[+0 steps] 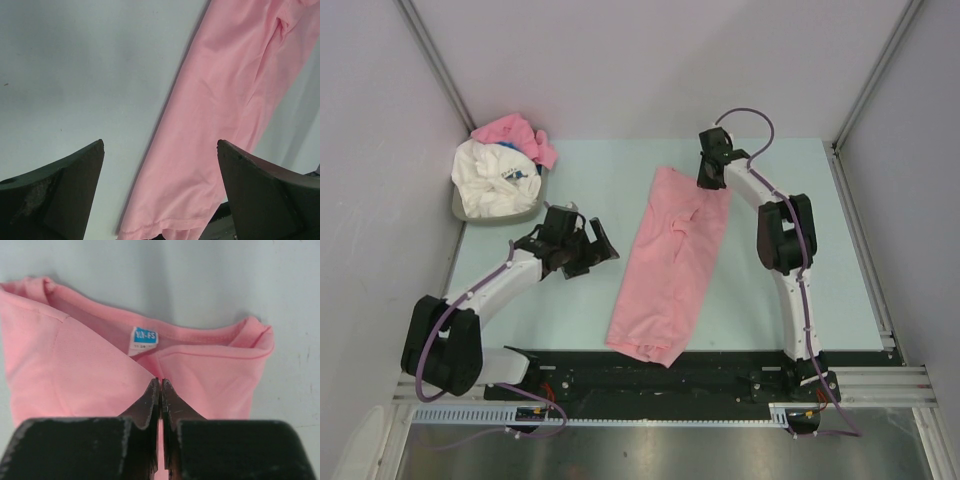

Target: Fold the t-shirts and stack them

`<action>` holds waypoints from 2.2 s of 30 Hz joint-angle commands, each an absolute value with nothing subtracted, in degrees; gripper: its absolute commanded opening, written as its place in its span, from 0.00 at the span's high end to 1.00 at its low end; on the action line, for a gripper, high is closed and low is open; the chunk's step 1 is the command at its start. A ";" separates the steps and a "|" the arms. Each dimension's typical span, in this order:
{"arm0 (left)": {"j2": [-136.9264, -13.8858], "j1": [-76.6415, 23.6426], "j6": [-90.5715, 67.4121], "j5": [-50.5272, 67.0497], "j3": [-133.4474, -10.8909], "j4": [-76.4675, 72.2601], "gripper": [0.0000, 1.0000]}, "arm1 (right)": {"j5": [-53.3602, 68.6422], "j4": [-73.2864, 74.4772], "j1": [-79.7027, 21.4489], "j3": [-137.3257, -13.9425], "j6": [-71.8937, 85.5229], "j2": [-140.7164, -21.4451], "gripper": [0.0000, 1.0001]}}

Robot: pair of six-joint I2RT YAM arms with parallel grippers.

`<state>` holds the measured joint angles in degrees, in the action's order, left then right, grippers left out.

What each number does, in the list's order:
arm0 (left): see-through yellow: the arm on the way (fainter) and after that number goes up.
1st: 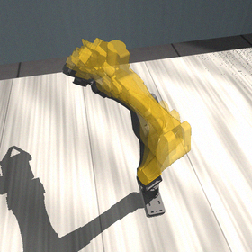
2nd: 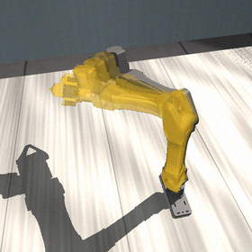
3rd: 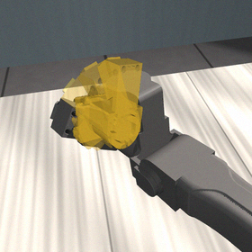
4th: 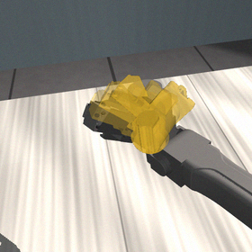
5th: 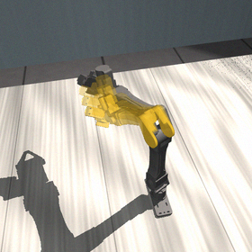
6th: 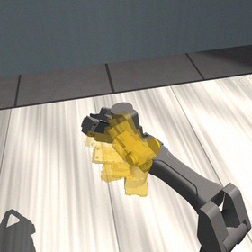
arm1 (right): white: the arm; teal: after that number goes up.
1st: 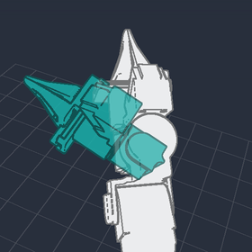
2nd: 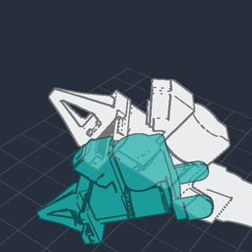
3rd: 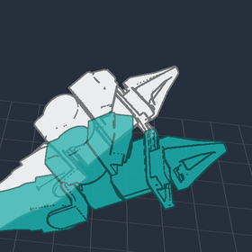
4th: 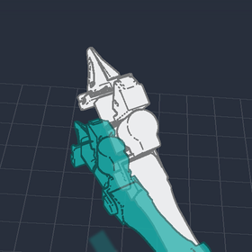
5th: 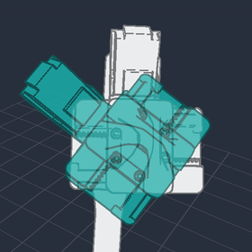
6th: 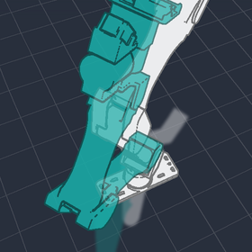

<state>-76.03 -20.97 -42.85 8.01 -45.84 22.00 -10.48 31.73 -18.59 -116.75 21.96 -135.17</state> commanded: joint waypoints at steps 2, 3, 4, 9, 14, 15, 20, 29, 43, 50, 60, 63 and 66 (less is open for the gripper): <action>-72.78 -20.65 -42.36 10.02 -45.44 21.71 0.00 | -15.55 34.36 -18.72 -114.79 22.24 -128.77 1.00; -72.16 -20.65 -42.36 10.02 -45.44 21.71 0.00 | -15.82 34.63 -18.55 -113.31 22.41 -128.24 1.00; -71.90 -20.65 -42.28 9.85 -45.35 21.97 0.00 | -16.08 34.28 -18.63 -112.07 22.59 -126.93 1.00; -71.19 -20.65 -41.92 10.54 -44.83 21.97 0.00 | -16.52 32.43 -18.19 -107.32 23.29 -123.32 1.00; -70.32 -20.65 -41.75 10.99 -44.21 21.80 0.00 | -16.96 34.10 -18.28 -108.54 23.38 -121.47 1.00; -70.14 -20.65 -41.75 11.42 -44.12 21.80 0.00 | -16.96 34.36 -18.37 -108.63 23.38 -121.29 1.00; -69.70 -20.74 -41.57 13.36 -43.68 21.36 0.00 | -18.37 36.65 -18.19 -109.16 23.90 -121.20 1.00; -70.14 -22.32 -40.26 15.55 -43.15 21.27 0.00 | -20.21 36.30 -17.23 -105.12 26.63 -123.31 1.00; -67.50 -37.34 -39.20 10.03 -47.10 26.01 0.00 | -32.24 33.32 -20.91 -99.33 26.10 -114.72 0.00; -74.52 -49.03 -38.94 5.28 -51.76 28.12 0.09 | -28.66 32.34 -24.25 -87.29 27.86 -97.75 0.00; -88.15 -60.37 -34.72 -10.09 -63.71 42.27 0.25 | -31.90 37.79 -34.53 -78.32 29.35 -87.72 0.00; -92.45 -64.58 -35.50 -15.97 -68.01 47.19 0.25 | -31.90 38.23 -35.51 -75.86 30.23 -85.96 0.00; -96.06 -67.84 -36.73 -18.36 -70.83 50.53 0.26 | -31.47 37.97 -35.68 -73.22 30.93 -84.38 0.00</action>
